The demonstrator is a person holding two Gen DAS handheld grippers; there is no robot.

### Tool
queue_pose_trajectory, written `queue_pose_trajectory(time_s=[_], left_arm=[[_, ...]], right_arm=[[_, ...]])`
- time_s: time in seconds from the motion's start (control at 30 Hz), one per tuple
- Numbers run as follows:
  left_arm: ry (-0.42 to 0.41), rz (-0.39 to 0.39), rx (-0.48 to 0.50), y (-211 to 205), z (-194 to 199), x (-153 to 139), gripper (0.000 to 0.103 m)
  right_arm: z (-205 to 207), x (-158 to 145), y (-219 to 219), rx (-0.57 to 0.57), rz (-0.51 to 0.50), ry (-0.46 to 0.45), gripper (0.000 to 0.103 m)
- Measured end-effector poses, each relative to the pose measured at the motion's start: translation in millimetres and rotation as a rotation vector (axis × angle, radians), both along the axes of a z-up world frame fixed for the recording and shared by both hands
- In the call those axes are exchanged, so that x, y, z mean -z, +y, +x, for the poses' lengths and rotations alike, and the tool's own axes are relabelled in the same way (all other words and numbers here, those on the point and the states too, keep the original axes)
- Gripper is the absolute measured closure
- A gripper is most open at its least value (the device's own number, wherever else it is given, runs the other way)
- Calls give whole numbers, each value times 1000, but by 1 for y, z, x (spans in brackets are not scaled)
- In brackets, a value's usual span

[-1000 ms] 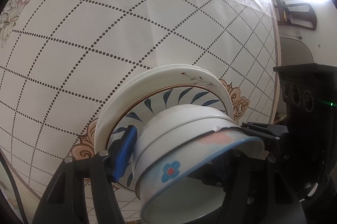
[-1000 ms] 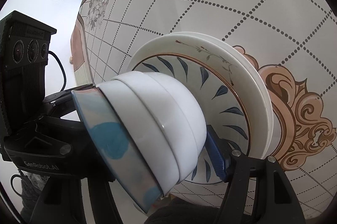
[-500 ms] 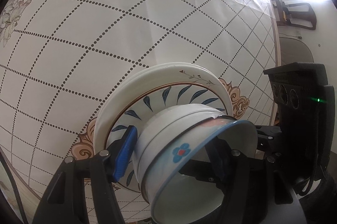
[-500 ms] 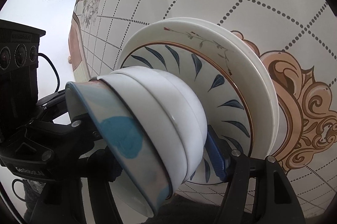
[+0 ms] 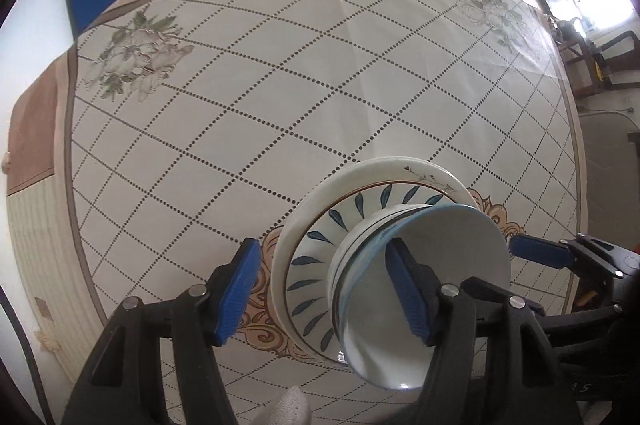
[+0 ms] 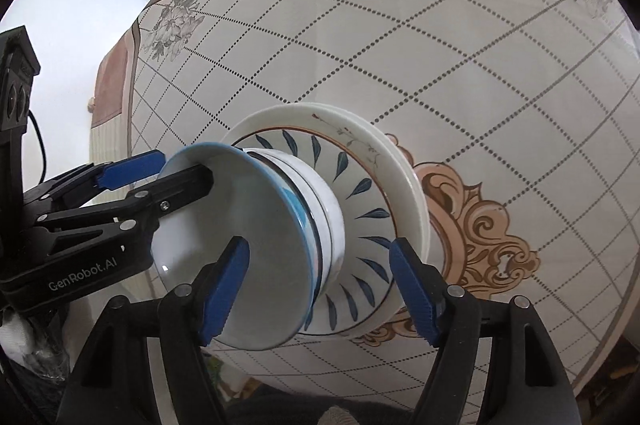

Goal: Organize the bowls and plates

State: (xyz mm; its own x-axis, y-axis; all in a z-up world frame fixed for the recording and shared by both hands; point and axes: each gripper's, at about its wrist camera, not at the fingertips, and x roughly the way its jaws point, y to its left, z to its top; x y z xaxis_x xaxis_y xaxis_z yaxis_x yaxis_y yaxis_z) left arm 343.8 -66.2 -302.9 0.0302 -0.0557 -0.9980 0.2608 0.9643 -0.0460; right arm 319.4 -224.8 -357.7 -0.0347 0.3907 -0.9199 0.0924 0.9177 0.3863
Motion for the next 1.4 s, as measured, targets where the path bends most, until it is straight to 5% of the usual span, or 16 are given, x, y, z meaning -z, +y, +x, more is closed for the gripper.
queue_pose_trajectory(time_s=[0.2, 0.4, 0.67, 1.1, 1.4], left_arm=[[-142, 9, -80, 15, -24, -44, 32], [-298, 54, -111, 17, -56, -86, 16], [-437, 72, -155, 24, -94, -129, 15], [-498, 46, -135, 24, -138, -161, 7], [-625, 24, -201, 18, -209, -225, 7]], right_arm=[[-21, -49, -8, 1, -146, -134, 7], [-49, -95, -7, 17, -265, -244, 1], [-88, -152, -4, 65, -382, -363, 0], [-135, -201, -4, 141, -380, -445, 0], [-200, -272, -10, 177, -383, -590, 0]])
